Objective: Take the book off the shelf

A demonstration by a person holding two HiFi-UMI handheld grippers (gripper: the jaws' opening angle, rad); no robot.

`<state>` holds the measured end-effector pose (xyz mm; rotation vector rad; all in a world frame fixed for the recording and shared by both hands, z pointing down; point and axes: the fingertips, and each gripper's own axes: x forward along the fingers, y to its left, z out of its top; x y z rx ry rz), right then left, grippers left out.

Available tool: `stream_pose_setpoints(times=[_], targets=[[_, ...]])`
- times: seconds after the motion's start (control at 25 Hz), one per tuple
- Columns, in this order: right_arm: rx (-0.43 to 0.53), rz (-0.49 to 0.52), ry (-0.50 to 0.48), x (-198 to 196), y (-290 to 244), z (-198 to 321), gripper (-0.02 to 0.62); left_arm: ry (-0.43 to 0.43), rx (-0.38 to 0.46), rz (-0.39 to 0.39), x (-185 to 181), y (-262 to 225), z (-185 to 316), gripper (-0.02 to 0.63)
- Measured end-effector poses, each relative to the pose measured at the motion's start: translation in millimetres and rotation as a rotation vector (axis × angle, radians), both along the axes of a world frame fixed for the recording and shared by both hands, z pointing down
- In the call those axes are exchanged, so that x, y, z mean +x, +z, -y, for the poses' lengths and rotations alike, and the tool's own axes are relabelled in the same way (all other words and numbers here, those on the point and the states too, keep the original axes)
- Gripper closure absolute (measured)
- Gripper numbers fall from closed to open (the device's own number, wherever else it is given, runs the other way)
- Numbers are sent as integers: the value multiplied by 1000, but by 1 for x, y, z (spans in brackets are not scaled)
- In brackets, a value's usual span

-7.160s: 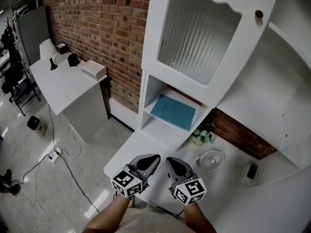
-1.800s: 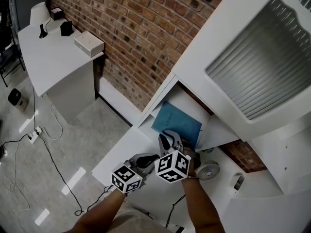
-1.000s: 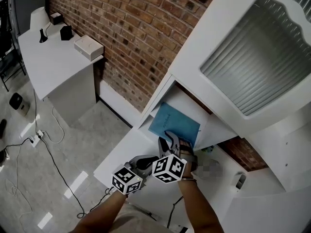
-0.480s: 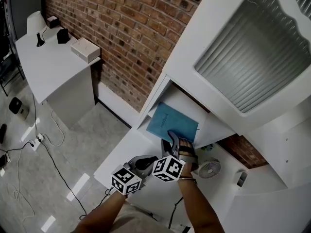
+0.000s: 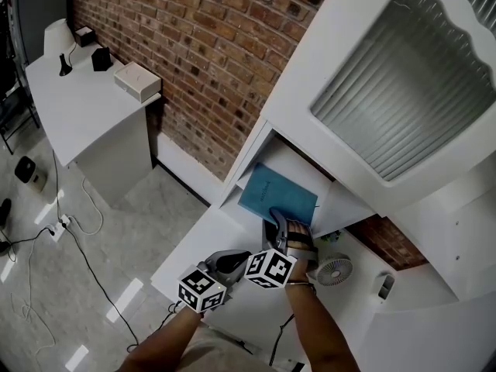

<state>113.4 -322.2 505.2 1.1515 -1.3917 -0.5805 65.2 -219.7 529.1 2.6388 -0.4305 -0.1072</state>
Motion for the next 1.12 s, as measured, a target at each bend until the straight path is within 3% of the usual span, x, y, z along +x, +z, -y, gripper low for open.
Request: stream_pose_setpoints(times=[0.4, 0.92, 1.12], targets=[[115, 51, -7, 2, -33, -4, 541, -5, 10, 2, -3, -4, 1, 596], [160, 155, -43, -9, -67, -32, 541, 13, 39, 12, 5, -17, -2, 595], [185, 242, -41, -9, -80, -47, 541, 20, 56, 15, 9, -25, -5, 596]])
